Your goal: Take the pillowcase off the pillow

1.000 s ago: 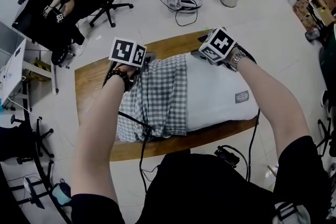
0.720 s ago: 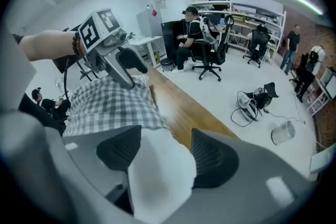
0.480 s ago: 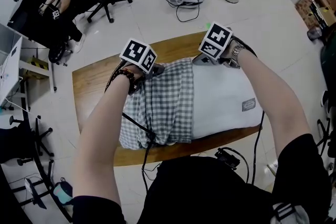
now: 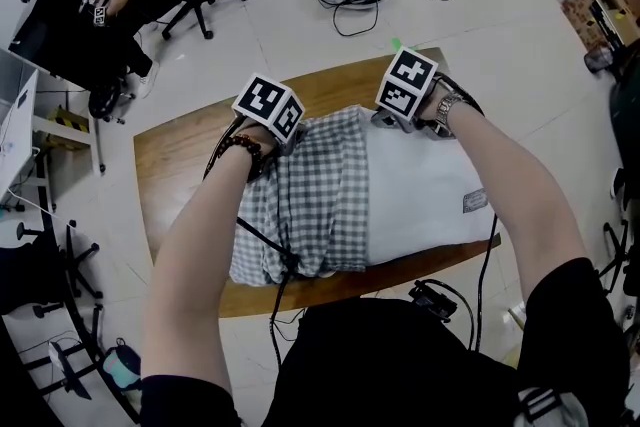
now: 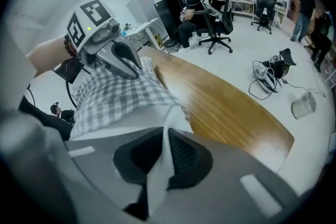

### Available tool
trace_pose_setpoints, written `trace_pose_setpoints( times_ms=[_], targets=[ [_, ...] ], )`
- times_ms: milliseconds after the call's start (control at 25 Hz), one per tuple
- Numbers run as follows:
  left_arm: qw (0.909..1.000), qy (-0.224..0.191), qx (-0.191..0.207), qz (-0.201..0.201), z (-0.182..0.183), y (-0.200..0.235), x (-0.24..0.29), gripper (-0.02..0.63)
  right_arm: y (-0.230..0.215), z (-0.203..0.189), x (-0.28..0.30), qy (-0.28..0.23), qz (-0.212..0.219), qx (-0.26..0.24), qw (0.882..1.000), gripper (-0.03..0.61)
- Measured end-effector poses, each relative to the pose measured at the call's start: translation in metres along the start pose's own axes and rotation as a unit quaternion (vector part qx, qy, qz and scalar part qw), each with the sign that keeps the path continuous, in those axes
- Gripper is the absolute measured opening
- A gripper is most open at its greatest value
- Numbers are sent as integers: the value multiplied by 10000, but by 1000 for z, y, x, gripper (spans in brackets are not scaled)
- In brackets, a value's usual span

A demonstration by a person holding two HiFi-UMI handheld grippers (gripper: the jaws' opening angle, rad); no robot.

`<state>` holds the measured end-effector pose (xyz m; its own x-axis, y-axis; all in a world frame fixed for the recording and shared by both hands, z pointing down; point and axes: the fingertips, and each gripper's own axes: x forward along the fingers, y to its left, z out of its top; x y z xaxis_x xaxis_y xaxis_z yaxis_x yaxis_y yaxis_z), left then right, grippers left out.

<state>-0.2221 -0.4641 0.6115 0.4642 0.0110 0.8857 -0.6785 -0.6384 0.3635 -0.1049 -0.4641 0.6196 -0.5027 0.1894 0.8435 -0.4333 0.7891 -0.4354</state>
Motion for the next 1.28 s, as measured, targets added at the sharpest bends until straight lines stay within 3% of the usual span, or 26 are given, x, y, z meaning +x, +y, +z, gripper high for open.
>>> trace_pose_setpoints(
  times_ms=[160, 320, 560, 760, 1080, 1280],
  targets=[
    [9998, -176, -66, 111, 3, 2, -11, 26, 2, 2, -11, -220, -137, 51, 9997, 12],
    [9979, -459, -448, 108, -2, 7, -25, 23, 6, -1, -34, -504, -312, 9, 9982, 9],
    [9916, -844, -972, 93, -33, 16, -51, 18, 24, -13, -62, -593, -878, -379, 9936, 9],
    [9868, -970, -1250, 338, -53, 28, -68, 14, 22, -25, -75, -590, -1220, -446, 9898, 8],
    [9808, -1009, -1447, 837, -79, 45, -90, 12, 2, -43, -75, -573, -1715, -278, 9831, 9],
    [9811, -1186, -1208, 932, -75, 32, -85, 14, 9, -40, -66, -753, -1789, -495, 9797, 17]
  ],
)
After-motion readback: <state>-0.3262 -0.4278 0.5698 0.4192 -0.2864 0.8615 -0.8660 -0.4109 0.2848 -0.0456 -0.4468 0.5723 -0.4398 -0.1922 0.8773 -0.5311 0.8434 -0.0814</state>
